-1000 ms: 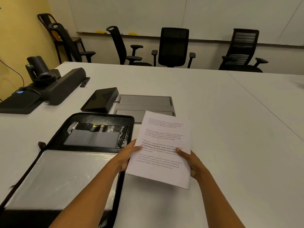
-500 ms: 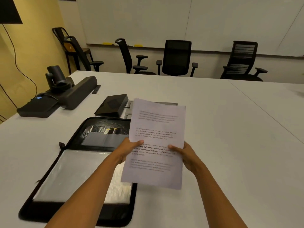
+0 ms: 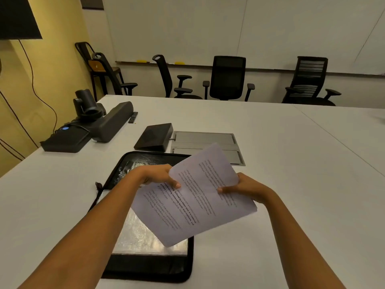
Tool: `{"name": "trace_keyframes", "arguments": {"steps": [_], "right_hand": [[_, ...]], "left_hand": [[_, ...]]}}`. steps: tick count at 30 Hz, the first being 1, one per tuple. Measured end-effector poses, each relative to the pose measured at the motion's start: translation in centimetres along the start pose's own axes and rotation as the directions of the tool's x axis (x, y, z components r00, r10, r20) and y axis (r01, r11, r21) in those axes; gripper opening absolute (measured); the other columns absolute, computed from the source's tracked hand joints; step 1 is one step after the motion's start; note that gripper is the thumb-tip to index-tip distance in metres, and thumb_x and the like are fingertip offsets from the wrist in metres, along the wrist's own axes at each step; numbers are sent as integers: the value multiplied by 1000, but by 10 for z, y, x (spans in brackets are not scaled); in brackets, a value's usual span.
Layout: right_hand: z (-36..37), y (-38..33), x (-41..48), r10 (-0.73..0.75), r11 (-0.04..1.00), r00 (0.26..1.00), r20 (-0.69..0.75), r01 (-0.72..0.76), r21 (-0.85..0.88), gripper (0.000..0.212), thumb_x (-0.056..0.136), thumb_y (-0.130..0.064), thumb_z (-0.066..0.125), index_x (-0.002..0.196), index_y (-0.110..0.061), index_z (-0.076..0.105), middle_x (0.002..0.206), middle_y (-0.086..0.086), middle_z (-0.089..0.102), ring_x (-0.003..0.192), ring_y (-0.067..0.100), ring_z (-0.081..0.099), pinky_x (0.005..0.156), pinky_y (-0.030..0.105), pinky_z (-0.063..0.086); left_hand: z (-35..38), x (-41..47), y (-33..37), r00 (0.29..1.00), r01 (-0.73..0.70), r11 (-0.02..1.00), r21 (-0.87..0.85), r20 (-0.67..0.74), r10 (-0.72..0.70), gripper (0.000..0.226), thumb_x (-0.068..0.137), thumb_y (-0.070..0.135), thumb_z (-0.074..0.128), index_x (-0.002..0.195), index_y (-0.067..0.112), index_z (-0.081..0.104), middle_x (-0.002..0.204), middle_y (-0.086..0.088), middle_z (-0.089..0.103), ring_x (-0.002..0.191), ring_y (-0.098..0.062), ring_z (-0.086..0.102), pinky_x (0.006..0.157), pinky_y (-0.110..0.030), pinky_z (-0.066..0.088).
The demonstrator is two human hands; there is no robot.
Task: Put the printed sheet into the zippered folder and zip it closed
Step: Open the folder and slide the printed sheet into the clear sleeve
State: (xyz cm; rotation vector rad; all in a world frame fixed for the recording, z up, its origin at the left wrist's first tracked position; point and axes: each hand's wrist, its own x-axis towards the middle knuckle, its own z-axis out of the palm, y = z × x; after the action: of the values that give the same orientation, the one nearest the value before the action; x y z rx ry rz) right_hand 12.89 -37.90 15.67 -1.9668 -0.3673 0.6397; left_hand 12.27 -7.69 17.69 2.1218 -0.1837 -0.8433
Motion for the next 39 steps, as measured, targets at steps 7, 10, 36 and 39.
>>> {"name": "trace_keyframes", "arguments": {"steps": [7,10,36,39], "right_hand": [[-3,17,-16,-10,962,988,-157,53,268,45,73,-24,73,113,-8,62,105,17,69,88,34,69,75,41,59],[-8,33,-28,49,927,962,-267,56,372,44,72,-22,73,112,-6,63,102,16,70,79,26,71,63,32,59],[6,109,-9,258,634,841,-476,224,740,37,83,-7,63,116,-16,51,102,1,66,93,20,65,77,33,53],[2,111,-7,246,632,848,-469,227,741,36,84,-6,62,117,-16,51,105,2,65,96,20,64,80,35,57]], "left_hand": [[-22,-17,-8,955,-28,990,139,-288,68,22,82,38,67,95,21,67,93,-1,71,80,-18,69,72,-26,56],[-30,-20,-31,872,17,1000,13,-490,-9,15,86,27,65,95,15,63,89,-3,69,75,-17,68,64,-26,54],[191,61,-76,693,523,818,239,-679,-244,26,95,13,43,120,7,48,126,-9,51,115,-22,52,89,-28,46],[186,60,-74,660,535,826,176,-698,-278,23,92,-1,41,102,3,62,110,-11,64,99,-22,63,81,-27,50]]}}
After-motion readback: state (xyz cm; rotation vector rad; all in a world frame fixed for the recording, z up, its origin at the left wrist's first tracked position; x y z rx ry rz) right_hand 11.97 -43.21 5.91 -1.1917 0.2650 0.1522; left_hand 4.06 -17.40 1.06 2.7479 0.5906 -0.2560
